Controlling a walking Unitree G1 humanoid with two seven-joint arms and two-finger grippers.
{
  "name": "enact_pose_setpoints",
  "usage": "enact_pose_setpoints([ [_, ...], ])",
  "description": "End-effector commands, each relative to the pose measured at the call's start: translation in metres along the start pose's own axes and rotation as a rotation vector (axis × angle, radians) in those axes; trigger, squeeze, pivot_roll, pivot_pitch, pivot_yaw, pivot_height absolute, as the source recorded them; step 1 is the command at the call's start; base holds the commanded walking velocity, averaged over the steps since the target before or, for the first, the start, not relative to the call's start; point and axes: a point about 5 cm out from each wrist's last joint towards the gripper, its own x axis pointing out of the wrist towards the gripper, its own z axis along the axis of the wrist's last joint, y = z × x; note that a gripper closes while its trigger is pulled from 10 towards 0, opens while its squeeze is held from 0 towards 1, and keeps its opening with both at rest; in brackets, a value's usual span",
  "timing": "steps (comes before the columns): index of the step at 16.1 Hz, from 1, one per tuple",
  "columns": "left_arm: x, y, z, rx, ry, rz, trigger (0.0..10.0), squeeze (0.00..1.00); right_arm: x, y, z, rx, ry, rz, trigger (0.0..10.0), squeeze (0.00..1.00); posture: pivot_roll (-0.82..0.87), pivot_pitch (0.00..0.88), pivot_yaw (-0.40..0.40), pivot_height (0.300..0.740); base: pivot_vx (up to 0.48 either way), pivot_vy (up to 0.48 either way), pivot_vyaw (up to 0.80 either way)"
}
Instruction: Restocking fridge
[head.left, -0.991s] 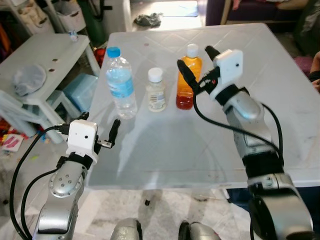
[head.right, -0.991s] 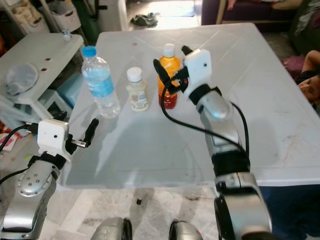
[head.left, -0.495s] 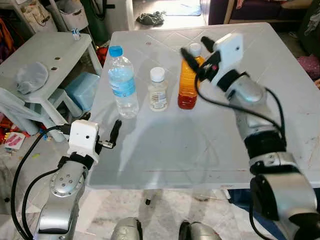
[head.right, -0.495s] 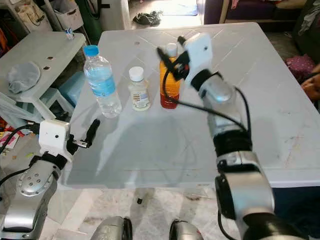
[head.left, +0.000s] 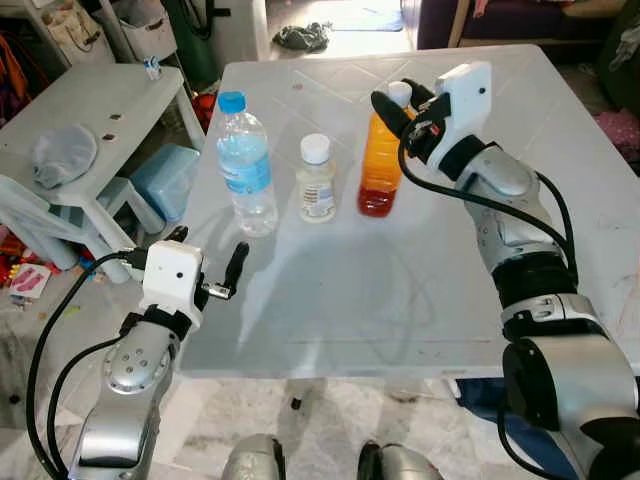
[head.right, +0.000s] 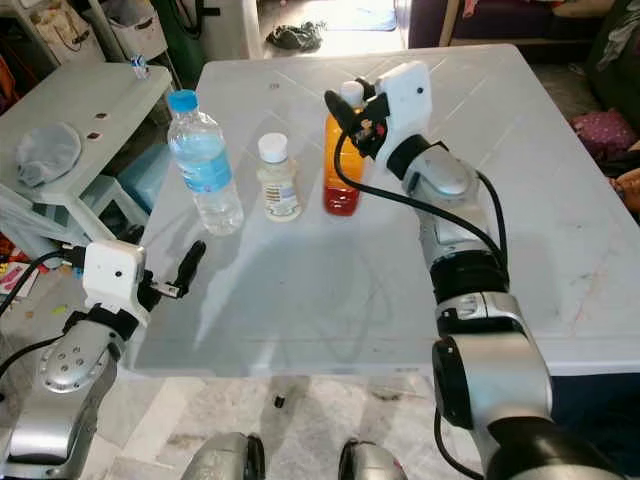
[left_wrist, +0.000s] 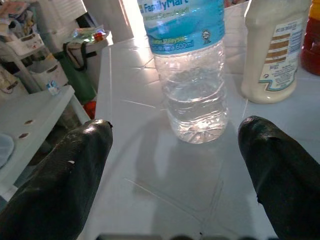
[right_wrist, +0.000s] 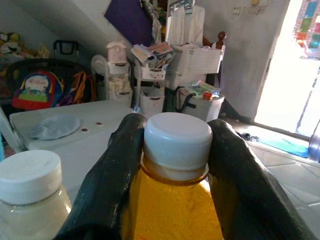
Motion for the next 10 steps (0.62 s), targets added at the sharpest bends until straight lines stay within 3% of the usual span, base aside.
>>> enact_pose_setpoints([
  [1,0.001,-0.001,-0.002,0.006,0.018,-0.015,10.0,0.0,-0.003,-0.002,0.001,0.023,0.005,0.003,0.0,0.0,0.13,0.1,0.075,0.74,0.0,0.0,0.0],
  [6,0.009,-0.008,-0.01,0.024,0.067,0.002,10.0,0.0,-0.017,0.002,0.001,0.089,0.026,-0.112,0.0,0.0,0.1,0.058,0.039,0.74,0.0,0.0,0.0],
  [7,0.01,-0.006,-0.012,0.004,0.063,0.031,10.0,0.0,-0.029,0.02,0.009,0.1,-0.043,-0.145,0.0,0.0,0.1,0.039,0.026,0.74,0.0,0.0,0.0],
  [8,0.011,-0.006,-0.012,-0.001,0.063,0.035,10.0,0.0,-0.032,0.023,0.009,0.096,-0.054,-0.148,0.0,0.0,0.1,0.039,0.026,0.74,0.0,0.0,0.0],
  [9,0.011,-0.006,-0.013,-0.011,0.064,0.067,10.0,0.0,-0.05,0.041,0.007,0.13,-0.099,-0.232,0.4,0.0,0.1,0.012,0.012,0.74,0.0,0.0,0.0],
  [10,0.011,-0.006,-0.013,-0.012,0.065,0.074,10.0,0.0,-0.056,0.046,0.006,0.115,-0.106,-0.25,1.1,0.0,0.1,0.007,0.01,0.74,0.0,0.0,0.0],
])
